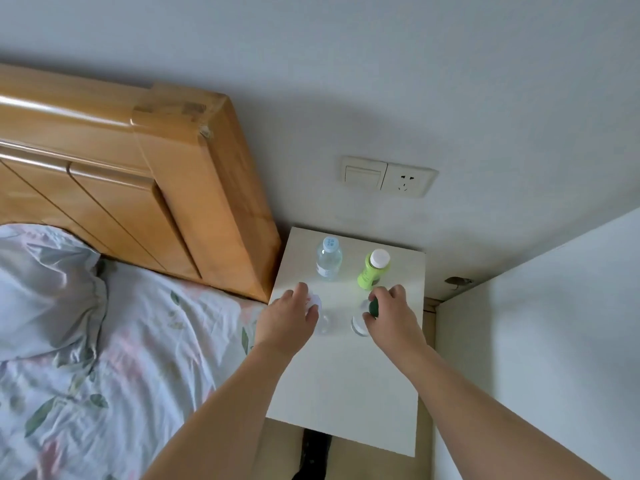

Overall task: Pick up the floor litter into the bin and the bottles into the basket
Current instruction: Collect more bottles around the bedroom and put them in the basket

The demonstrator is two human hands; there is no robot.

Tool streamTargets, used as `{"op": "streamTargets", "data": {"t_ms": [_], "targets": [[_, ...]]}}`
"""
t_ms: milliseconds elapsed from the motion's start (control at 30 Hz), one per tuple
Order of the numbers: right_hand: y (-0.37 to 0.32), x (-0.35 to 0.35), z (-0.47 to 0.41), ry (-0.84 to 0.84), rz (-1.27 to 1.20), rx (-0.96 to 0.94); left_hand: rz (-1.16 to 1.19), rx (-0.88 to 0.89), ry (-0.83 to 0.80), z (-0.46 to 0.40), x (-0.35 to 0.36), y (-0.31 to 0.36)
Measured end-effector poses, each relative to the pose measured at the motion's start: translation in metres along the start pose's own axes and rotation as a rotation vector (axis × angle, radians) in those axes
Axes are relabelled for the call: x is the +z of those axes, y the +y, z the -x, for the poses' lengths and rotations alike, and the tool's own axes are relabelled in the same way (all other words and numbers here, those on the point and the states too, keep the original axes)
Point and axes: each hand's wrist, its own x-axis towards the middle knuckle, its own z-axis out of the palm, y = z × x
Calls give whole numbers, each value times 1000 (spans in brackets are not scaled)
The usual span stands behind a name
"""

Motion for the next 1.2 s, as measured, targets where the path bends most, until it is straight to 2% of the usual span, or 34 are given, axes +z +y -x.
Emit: {"op": "streamTargets", "data": {"t_ms": [100,233,433,533,800,900,1000,1200], "targets": [[-12,-17,27,22,-86,-48,143,-145,40,37,-25,3],[-49,-20,80,-5,-89,-181,142,-298,85,113,-63,-9],[-130,7,167,-124,-1,-521,138,-579,240,265,-104,-60],[-175,33,221,-221,60,-695,141,-782,354,357,-116,-89],[-273,142,442,-497,201,-1210,213,-1266,609,628,-100,-132],[-284,191,550,-603,229,-1349,236,-1400,689,743,-76,-138],[-286,234,651,-692,251,-1474,264,-1537,698,856,-49,-146],[-287,311,835,-787,297,-1650,284,-1756,761,1059,-17,-152]]}}
